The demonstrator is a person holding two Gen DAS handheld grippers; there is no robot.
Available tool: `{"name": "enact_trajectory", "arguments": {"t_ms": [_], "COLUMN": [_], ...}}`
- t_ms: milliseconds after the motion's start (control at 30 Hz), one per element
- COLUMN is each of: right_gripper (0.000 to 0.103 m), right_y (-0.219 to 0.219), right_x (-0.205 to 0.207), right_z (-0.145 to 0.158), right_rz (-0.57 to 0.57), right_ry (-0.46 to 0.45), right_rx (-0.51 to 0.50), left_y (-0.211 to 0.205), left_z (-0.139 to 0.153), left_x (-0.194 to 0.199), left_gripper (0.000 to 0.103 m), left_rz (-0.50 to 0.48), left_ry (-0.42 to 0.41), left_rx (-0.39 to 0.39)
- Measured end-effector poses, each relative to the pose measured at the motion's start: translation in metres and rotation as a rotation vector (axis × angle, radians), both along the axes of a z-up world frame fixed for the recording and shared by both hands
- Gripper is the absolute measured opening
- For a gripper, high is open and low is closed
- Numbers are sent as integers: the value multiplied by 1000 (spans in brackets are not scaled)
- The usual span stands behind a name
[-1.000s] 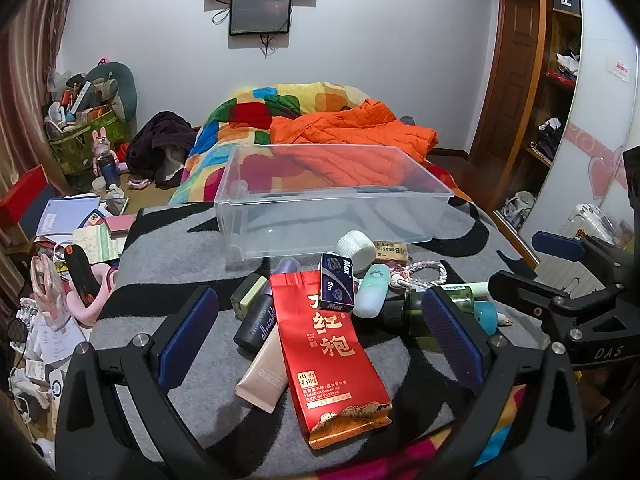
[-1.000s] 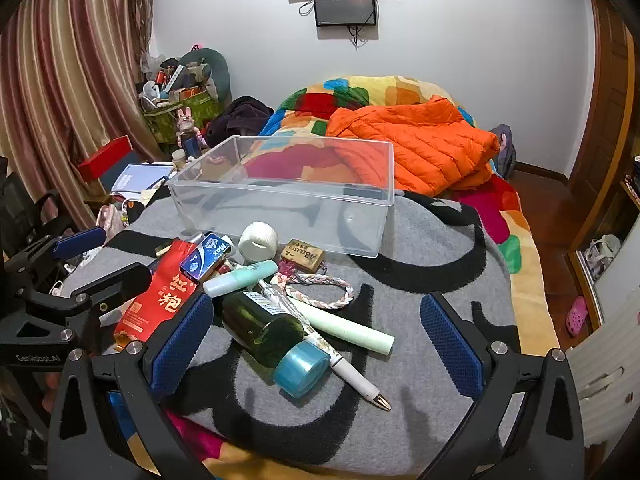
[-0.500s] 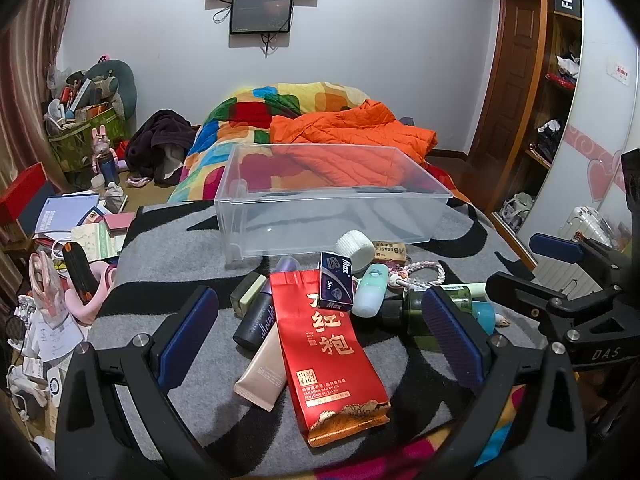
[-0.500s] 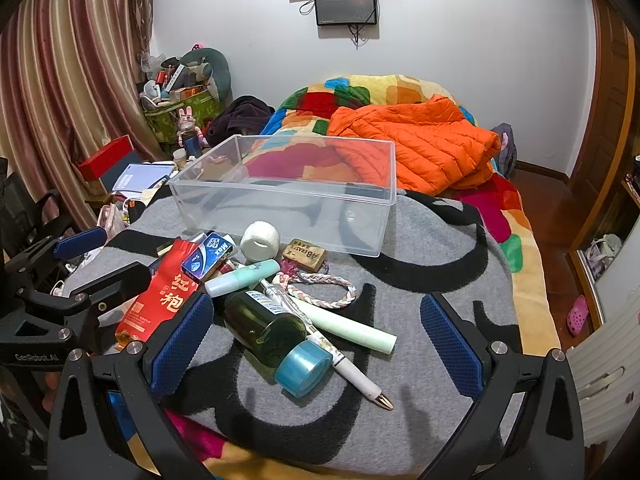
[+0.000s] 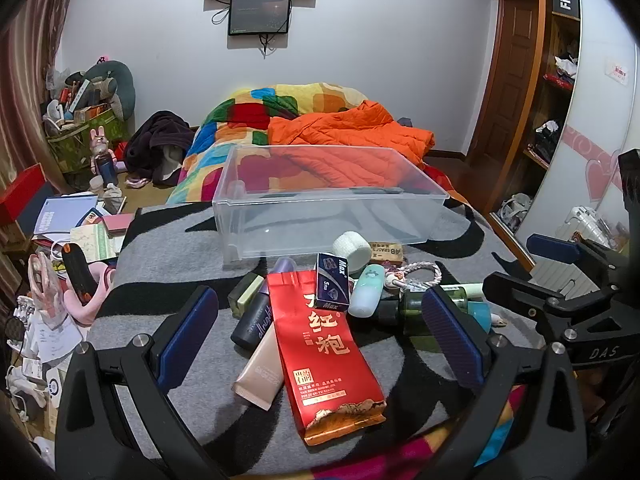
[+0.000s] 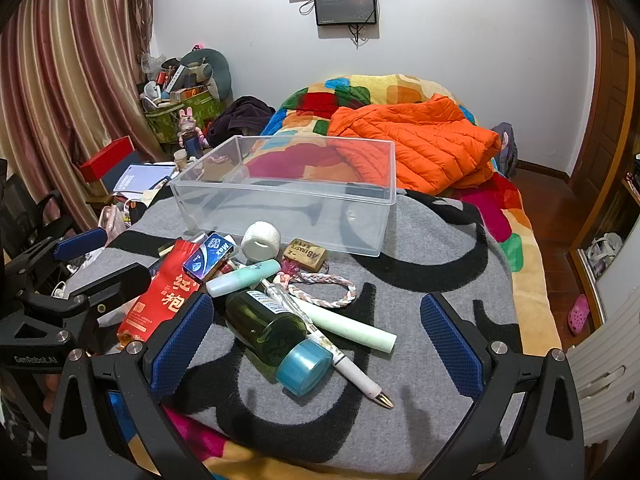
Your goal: Organize objects
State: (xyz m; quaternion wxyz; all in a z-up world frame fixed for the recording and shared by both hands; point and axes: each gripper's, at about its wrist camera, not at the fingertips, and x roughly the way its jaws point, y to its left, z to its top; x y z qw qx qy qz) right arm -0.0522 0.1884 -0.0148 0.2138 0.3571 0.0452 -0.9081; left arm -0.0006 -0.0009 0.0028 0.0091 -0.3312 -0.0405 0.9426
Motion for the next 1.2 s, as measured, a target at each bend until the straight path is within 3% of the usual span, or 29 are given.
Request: {"name": "enact_trajectory", "arguments": {"t_ms": [700, 1067, 1200], "right_gripper": [103, 103, 103], "right_y": [-1, -4, -5], "right_x": [1, 1, 0], "right_z": [0, -1, -5], "right_rz": [1, 5, 5], "right_ry": [-7, -23, -26], "right_rx": [-4, -14, -2], "left_y": [1, -8, -13], "left_z": [3, 1, -2], "left_x": [2, 7, 8], "left_gripper": [103, 103, 90], "left_rz": [-20, -12, -2], "left_ry": [5, 15, 5], "left_rx": [12, 55, 56]}}
